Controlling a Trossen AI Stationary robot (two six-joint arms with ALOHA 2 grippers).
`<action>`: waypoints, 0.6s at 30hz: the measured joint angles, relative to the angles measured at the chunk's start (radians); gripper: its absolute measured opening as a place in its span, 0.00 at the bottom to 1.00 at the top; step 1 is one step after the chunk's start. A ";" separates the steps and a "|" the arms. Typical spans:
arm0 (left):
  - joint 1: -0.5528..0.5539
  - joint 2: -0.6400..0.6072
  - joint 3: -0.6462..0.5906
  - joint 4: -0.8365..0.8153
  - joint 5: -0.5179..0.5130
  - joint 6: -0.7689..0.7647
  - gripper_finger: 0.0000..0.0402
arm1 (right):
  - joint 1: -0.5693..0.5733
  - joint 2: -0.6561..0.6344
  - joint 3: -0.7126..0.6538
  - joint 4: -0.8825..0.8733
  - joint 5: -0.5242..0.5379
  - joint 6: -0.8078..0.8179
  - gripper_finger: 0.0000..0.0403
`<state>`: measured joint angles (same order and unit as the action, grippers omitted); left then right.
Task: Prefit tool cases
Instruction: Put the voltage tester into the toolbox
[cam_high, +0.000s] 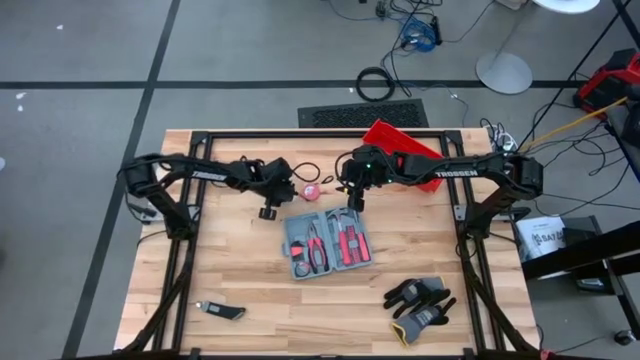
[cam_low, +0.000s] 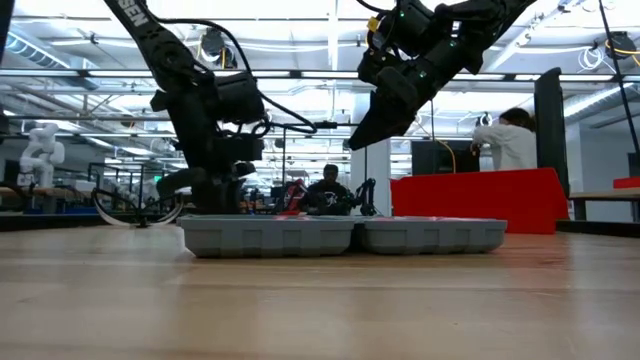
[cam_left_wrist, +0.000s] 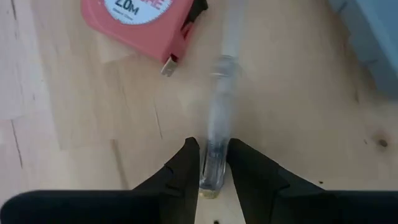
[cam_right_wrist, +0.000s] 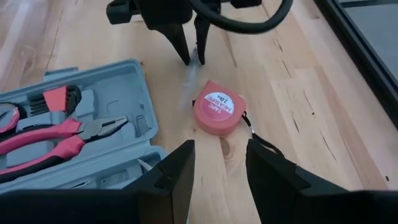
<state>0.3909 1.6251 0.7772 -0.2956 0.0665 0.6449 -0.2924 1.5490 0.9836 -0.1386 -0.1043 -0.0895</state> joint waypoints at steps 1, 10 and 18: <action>0.002 0.011 0.002 0.003 0.006 -0.001 0.24 | 0.000 0.000 0.000 0.001 0.000 0.000 0.33; 0.011 0.025 0.005 -0.043 0.030 -0.067 0.07 | 0.000 0.000 0.000 0.001 0.002 -0.005 0.33; -0.038 -0.253 0.000 -0.171 0.038 -0.189 0.07 | -0.008 0.000 0.000 0.005 0.004 -0.019 0.33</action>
<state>0.3527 1.3725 0.7769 -0.4667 0.1043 0.4562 -0.3004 1.5490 0.9836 -0.1337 -0.1005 -0.1084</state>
